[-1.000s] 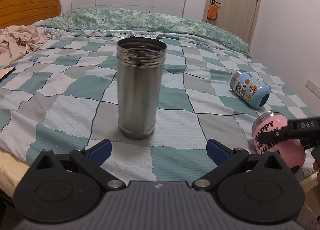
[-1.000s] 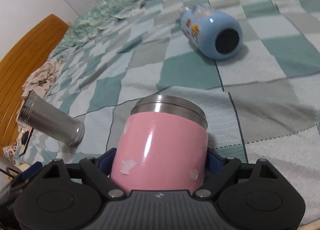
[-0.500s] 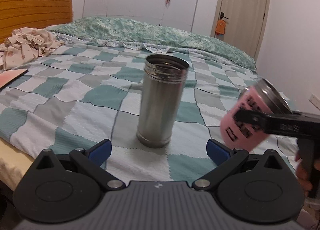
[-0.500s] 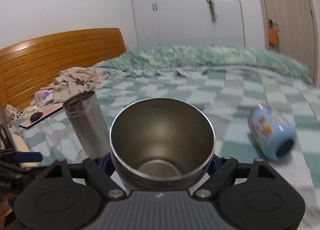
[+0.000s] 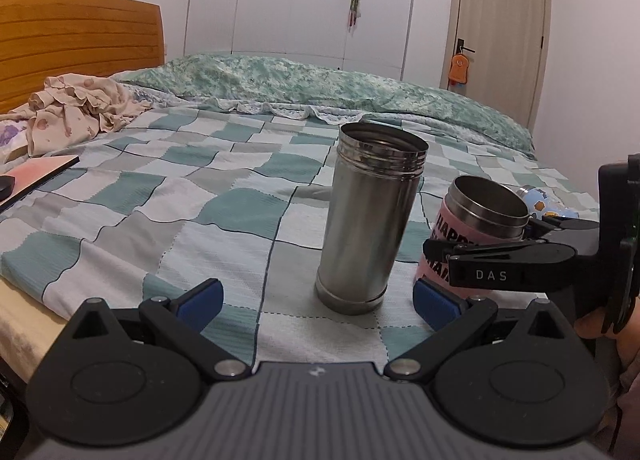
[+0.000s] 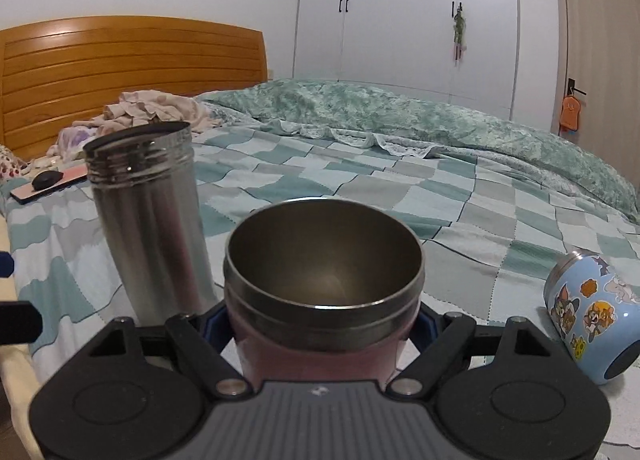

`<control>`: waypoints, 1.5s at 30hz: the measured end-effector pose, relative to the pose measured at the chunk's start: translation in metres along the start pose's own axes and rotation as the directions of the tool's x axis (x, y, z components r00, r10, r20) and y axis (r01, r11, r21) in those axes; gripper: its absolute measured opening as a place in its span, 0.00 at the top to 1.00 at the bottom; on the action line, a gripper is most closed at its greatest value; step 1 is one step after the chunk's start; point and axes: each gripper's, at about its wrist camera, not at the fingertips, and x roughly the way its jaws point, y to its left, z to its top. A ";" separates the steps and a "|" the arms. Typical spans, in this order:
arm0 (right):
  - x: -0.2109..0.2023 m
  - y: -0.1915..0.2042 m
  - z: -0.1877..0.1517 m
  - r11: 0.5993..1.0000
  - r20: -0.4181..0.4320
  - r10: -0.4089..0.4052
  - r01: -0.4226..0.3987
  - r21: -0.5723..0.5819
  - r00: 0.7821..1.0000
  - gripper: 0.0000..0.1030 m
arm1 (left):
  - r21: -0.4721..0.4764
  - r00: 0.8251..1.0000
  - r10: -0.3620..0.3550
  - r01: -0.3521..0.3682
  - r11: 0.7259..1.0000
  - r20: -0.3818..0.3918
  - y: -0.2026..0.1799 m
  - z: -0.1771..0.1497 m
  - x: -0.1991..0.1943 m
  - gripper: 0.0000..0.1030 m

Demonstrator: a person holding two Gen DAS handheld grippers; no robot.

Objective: Flip cup upright

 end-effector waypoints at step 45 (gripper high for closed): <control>-0.285 -0.038 -0.179 0.940 0.424 -0.333 0.334 0.076 0.842 0.00 | 0.122 0.896 -0.112 0.065 0.990 0.431 -0.130 -0.113 -0.088 0.00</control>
